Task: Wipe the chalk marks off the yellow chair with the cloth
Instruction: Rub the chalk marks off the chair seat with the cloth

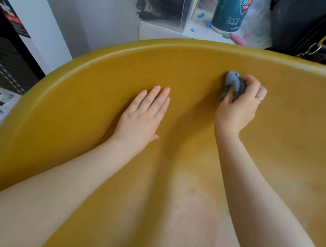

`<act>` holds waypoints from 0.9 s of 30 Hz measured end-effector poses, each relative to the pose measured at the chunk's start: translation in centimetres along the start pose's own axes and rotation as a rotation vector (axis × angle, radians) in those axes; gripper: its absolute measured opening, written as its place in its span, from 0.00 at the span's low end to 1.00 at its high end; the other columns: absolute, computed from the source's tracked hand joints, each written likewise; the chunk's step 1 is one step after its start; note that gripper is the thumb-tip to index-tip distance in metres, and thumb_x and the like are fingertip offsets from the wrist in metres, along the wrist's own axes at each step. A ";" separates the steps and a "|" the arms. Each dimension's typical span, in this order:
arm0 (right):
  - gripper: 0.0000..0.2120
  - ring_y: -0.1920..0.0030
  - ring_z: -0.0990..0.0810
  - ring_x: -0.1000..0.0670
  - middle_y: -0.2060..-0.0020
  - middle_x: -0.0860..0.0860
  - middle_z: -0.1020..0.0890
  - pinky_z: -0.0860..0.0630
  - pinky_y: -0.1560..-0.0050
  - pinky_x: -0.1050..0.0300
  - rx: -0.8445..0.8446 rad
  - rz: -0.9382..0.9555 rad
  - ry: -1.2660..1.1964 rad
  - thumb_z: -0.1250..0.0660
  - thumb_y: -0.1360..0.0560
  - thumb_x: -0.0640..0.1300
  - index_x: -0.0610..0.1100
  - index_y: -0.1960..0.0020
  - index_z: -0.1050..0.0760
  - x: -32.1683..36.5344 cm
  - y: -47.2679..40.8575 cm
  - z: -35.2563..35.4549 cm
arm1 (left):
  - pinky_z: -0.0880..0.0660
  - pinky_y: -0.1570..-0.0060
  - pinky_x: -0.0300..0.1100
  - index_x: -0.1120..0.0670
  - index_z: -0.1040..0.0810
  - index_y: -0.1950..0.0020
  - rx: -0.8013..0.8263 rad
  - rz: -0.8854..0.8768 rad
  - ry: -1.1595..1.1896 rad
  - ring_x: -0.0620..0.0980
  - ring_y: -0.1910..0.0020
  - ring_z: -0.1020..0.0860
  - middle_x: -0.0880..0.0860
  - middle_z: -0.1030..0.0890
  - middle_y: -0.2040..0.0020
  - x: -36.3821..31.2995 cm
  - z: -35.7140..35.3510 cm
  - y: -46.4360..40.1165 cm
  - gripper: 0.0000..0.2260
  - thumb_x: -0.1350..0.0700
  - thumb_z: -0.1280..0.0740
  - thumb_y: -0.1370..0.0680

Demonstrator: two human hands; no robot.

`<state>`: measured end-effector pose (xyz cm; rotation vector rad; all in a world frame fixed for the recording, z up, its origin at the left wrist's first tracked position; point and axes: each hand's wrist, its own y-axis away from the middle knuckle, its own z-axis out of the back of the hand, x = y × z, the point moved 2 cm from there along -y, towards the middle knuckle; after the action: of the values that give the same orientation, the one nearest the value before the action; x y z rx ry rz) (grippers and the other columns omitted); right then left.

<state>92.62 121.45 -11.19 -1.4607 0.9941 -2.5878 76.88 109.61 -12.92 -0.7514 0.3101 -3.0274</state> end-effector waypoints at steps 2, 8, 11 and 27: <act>0.15 0.51 0.24 0.42 0.45 0.41 0.27 0.33 0.57 0.56 -0.019 -0.008 -0.051 0.38 0.30 0.35 0.40 0.43 0.27 2.0 0.2 -1.3 | 0.54 0.27 0.49 0.57 0.51 0.23 -0.022 0.032 -0.034 0.55 0.24 0.49 0.56 0.51 0.23 0.4 0.0 -1.7 0.48 0.38 0.30 0.33; 0.09 0.66 0.24 0.39 0.55 0.39 0.24 0.29 0.74 0.54 0.265 0.396 -0.058 0.32 0.32 0.35 0.39 0.51 0.23 6.5 4.2 -5.1 | 0.53 0.29 0.45 0.61 0.55 0.25 -0.024 0.103 -0.197 0.49 0.26 0.41 0.52 0.40 0.25 0.2 -1.8 -2.5 0.58 0.31 0.30 0.40; 0.05 0.71 0.26 0.39 0.59 0.38 0.23 0.30 0.78 0.53 0.199 0.524 0.058 0.33 0.33 0.36 0.38 0.57 0.23 4.2 1.1 -3.4 | 0.49 0.29 0.45 0.58 0.48 0.26 -0.066 0.104 -0.187 0.51 0.27 0.41 0.53 0.39 0.25 0.4 -2.1 -2.5 0.58 0.33 0.26 0.45; 0.06 0.72 0.28 0.43 0.64 0.42 0.23 0.37 0.74 0.56 0.299 0.660 0.307 0.44 0.33 0.38 0.43 0.56 0.35 -0.3 6.4 -3.3 | 0.49 0.28 0.48 0.55 0.52 0.23 0.024 0.158 -0.060 0.56 0.25 0.47 0.57 0.49 0.23 -1.8 -1.4 -2.5 0.52 0.40 0.27 0.36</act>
<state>88.35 118.13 -15.99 -0.5451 0.8625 -2.3406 77.96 112.47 -14.50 -0.7745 0.3151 -2.8497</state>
